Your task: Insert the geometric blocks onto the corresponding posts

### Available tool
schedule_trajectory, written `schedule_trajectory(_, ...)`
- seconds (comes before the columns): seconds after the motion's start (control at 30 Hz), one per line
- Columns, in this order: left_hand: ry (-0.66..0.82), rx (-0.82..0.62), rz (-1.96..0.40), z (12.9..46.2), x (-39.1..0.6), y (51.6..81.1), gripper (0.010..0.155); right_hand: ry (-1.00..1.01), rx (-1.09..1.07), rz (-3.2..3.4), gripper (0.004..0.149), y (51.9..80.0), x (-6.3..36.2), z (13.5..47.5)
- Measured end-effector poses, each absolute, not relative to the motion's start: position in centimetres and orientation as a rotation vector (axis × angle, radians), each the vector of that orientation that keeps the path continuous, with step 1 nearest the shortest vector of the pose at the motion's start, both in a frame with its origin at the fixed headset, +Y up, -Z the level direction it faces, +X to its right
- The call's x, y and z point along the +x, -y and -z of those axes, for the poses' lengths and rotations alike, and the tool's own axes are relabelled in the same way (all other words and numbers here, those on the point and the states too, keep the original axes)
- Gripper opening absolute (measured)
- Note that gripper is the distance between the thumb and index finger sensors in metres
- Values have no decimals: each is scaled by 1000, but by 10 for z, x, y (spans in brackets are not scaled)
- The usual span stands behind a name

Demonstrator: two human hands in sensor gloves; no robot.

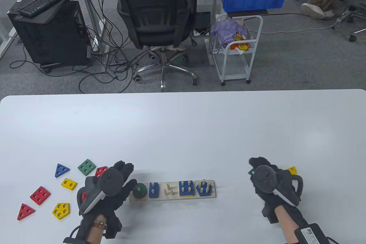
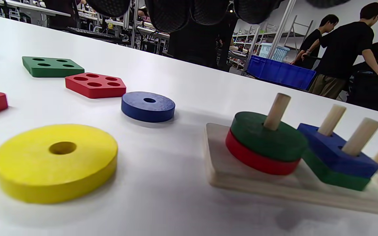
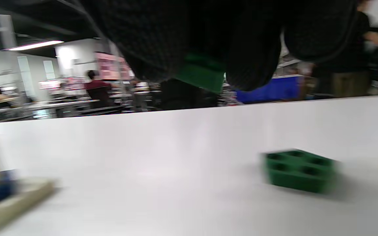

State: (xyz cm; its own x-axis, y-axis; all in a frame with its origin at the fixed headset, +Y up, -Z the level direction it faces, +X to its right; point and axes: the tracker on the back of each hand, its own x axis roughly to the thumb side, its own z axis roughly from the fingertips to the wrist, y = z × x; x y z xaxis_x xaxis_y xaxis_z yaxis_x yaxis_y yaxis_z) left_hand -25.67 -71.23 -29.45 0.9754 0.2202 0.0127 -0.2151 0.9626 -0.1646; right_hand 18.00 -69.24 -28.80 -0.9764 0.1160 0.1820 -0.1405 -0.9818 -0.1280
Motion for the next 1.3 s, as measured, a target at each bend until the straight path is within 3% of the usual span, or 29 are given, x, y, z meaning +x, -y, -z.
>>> schedule_trajectory(0.2, 19, -161, -189, 294, -258, 712, 64, 98, 736, -2945, 58, 681, 66, 275)
schedule_trajectory(0.33, 15, -163, -193, 295, -260, 712, 64, 100, 902, -2986, 59, 685, 9, 277)
schedule_trajectory(0.47, 7, -163, -178, 295, -260, 712, 64, -37, 975, -2987, 61, 696, -24, 284)
schedule_trajectory(0.7, 6, -167, -178, 295, -261, 712, 64, -56, 992, -3008, 63, 709, -46, 296)
schedule_trajectory(1.13, 5, -176, -165, 295, -260, 713, 64, -20, 968, -3054, 62, 713, -47, 298)
schedule_trajectory(1.3, 7, -180, -159, 295, -259, 713, 64, -88, 960, -3059, 68, 717, -45, 300)
